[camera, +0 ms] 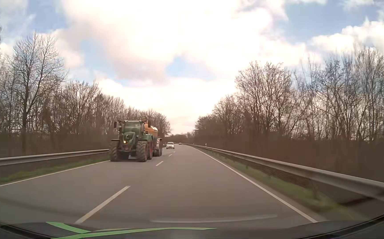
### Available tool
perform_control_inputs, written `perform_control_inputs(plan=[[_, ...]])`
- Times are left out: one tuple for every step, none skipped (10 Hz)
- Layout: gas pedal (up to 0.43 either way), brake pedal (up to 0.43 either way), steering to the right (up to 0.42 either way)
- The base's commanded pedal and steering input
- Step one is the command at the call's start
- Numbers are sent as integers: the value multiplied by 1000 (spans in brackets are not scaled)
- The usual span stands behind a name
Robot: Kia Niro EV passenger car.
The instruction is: Follow the waypoints while adhering to traffic rules and regulations
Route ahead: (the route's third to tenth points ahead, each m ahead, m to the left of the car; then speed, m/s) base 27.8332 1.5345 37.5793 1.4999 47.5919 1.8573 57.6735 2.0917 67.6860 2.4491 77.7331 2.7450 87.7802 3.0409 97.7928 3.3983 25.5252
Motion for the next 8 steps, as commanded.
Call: perform_control_inputs(plan=[[220,0,-2],[220,0,-2],[220,0,-2],[220,0,-2],[220,0,-2],[220,0,-2],[220,0,-2],[220,0,-2]])
